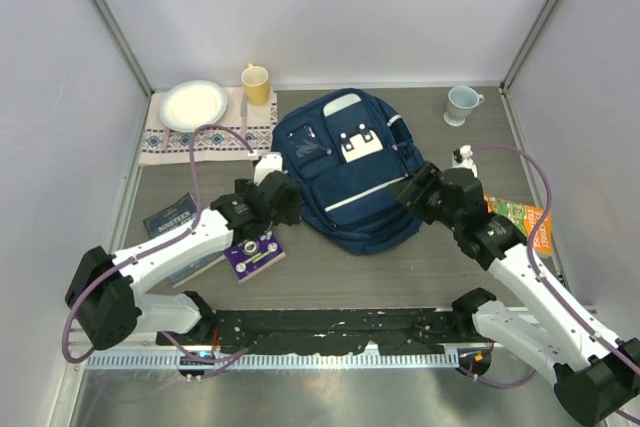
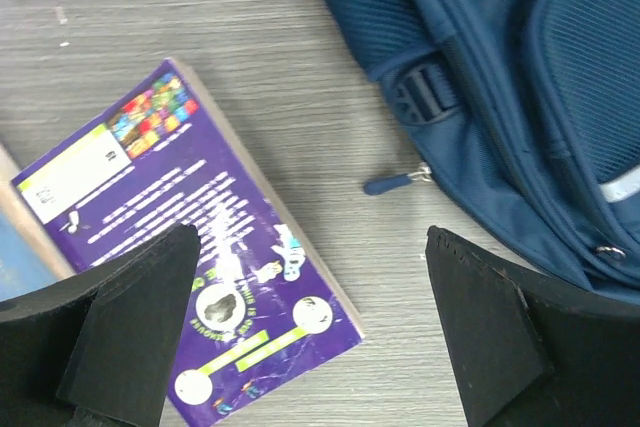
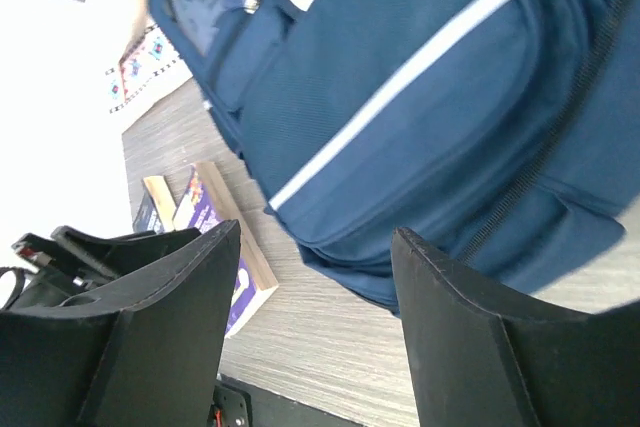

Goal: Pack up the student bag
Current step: Unzip the student bag at the center of the board.

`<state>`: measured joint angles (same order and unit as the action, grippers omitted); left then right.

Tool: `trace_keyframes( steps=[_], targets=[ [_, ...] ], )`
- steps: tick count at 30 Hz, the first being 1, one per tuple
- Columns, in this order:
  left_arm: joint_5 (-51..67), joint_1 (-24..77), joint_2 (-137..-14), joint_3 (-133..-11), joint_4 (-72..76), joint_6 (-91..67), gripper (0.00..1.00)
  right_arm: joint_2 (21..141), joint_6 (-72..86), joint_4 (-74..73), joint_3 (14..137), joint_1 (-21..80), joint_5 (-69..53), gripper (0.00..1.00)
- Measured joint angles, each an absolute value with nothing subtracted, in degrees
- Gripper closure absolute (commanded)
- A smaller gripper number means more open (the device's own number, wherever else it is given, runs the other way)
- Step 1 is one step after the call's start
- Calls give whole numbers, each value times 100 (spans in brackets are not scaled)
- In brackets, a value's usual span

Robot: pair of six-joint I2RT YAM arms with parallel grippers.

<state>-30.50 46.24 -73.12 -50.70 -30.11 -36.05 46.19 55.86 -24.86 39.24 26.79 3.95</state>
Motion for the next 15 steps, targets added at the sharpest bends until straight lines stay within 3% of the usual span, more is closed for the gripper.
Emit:
trace_keyframes(
  steps=[9, 15],
  targets=[
    [-3203, 4307, -6095, -4554, -4106, -4825, 0, 6147, 4545, -1920, 4501, 3301, -401, 32],
    [-3487, 4300, -6156, -4569, -5155, -5961, 0, 7126, 4327, -1796, 4842, 3990, -569, 31]
  ],
)
